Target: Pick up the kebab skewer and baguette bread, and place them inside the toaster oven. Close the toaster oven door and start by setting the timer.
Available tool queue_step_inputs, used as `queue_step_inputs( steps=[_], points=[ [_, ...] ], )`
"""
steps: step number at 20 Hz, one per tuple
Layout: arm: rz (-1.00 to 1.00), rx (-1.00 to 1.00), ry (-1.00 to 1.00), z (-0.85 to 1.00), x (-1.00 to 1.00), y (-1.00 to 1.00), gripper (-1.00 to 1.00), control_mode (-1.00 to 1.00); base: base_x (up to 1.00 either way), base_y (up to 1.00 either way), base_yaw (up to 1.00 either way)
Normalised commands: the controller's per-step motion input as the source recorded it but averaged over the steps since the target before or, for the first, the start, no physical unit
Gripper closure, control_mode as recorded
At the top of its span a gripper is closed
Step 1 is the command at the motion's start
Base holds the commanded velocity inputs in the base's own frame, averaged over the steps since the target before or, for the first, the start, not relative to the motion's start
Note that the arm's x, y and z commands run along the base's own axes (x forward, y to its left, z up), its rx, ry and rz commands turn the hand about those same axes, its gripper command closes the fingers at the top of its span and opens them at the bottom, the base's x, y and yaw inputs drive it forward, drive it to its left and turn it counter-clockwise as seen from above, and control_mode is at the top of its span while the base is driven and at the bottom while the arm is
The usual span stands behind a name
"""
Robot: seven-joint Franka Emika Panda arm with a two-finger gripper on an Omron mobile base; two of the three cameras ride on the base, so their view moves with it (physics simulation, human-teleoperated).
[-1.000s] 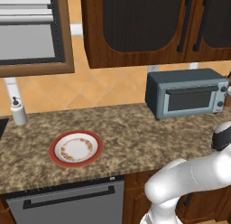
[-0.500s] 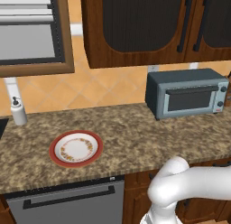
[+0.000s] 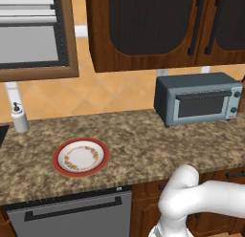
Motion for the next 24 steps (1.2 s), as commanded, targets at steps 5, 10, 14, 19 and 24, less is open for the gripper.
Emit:
queue_step_inputs(
  steps=[5,10,14,19,24],
  points=[
    [-0.09,0.05,0.00,-0.16,0.17,0.03,-1.00,-1.00,0.00,0.00,0.00],
    [-0.09,0.07,0.00,-0.14,0.43,-0.01,-1.00,-1.00,0.00,0.00,0.00],
    [-0.06,0.07,0.00,-0.29,0.47,0.00,-1.00,-1.00,0.00,0.00,0.00],
    [-0.02,0.07,0.02,-0.29,0.38,-0.17,-1.00,-1.00,0.00,0.00,0.00],
    [-0.03,0.04,0.00,-0.15,0.22,-0.33,-1.00,-1.00,0.00,0.00,0.00]
  ],
)
